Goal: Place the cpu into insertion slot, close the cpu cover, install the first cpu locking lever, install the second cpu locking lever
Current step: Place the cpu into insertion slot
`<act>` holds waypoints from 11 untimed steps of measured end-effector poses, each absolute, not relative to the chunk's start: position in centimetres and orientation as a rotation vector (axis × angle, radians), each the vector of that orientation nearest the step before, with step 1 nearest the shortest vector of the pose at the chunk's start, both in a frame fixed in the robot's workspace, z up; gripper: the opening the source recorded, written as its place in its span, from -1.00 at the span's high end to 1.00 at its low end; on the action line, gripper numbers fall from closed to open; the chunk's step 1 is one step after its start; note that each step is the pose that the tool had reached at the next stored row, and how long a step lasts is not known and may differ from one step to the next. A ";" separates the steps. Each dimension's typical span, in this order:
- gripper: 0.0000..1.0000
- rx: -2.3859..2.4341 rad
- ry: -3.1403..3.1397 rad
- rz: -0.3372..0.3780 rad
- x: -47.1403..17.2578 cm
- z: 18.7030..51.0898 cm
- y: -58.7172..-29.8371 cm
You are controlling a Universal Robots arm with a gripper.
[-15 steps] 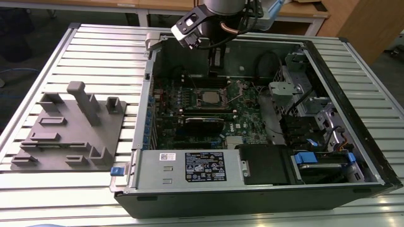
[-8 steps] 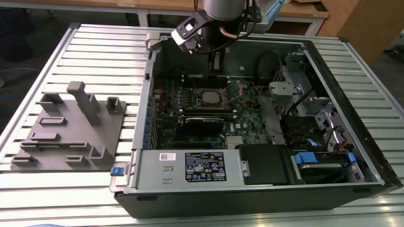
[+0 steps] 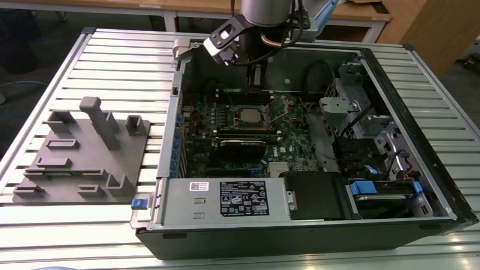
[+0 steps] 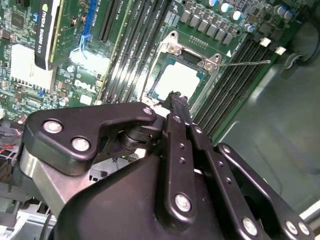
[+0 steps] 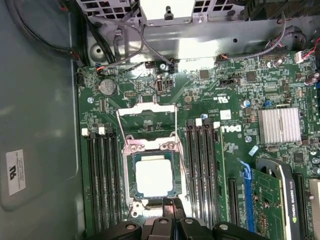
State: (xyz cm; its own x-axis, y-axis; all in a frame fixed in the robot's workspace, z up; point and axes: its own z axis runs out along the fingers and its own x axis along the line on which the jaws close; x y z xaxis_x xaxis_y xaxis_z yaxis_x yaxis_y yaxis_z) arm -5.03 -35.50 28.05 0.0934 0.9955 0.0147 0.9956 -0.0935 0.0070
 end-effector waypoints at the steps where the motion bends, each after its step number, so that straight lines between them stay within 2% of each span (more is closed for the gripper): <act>1: 0.80 -2.319 -2.112 -0.024 -5.0 27.9 -35.5; 11: 0.80 -2.317 -2.115 -0.025 -4.5 27.4 -35.5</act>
